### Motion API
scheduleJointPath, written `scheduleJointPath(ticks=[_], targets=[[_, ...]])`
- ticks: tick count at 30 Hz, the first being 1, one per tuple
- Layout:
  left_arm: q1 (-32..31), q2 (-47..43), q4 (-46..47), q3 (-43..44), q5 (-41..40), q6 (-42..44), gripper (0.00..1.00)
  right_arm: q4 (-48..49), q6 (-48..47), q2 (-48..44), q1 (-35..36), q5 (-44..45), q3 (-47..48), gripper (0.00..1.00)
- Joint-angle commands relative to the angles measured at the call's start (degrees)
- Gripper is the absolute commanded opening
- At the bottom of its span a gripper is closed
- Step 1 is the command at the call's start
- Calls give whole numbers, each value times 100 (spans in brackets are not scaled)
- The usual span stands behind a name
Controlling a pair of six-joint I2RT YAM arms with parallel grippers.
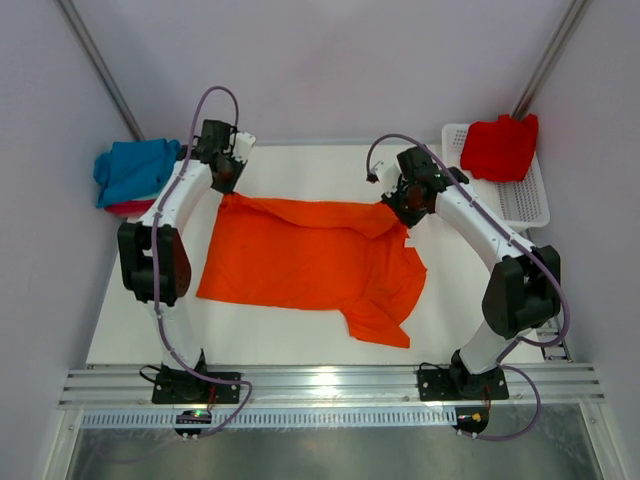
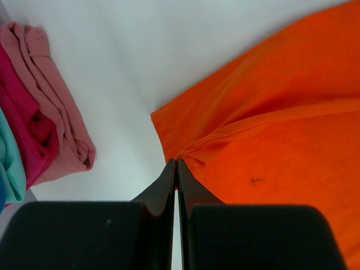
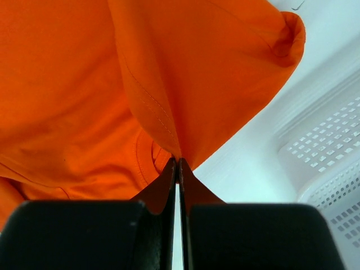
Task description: Fold and stack the t-shirts
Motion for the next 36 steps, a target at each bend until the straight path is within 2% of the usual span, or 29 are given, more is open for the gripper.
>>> scheduleJointPath(ticks=[1,10,16,18,19,21,22,25,26,27,31,36], targets=[[27,86,-382,204,-195,280,0,-250,-135,-248,9,-91,1,3],[27,148,-505,160,-802,658,0,-478,-346,-256,18,15,-236,3],[27,463,-1093,344,-460,869,0,-628,-416,-247,9,-90,-342,3],[27,701,-1418,580,-172,1035,10,-707,-495,-247,18,-125,-360,4],[19,797,-1802,677,-83,1071,24,-733,-513,-239,18,-143,-342,12],[27,1095,-2156,1002,172,1133,42,-873,-618,-230,18,-169,-316,20],[19,1175,-2462,1090,234,1150,55,-874,-627,-239,9,-152,-290,30],[19,1387,-2694,1381,470,1151,66,-910,-697,-291,9,24,-211,42],[19,1404,-2694,1425,489,1133,66,-866,-689,-344,18,85,-184,50],[19,1396,-2642,1486,524,1098,66,-796,-689,-379,18,190,-141,52],[19,1405,-2422,1671,744,817,67,-436,-567,-502,9,156,35,54],[19,1291,-1581,1443,1008,-17,65,231,-259,-152,9,7,132,54]])
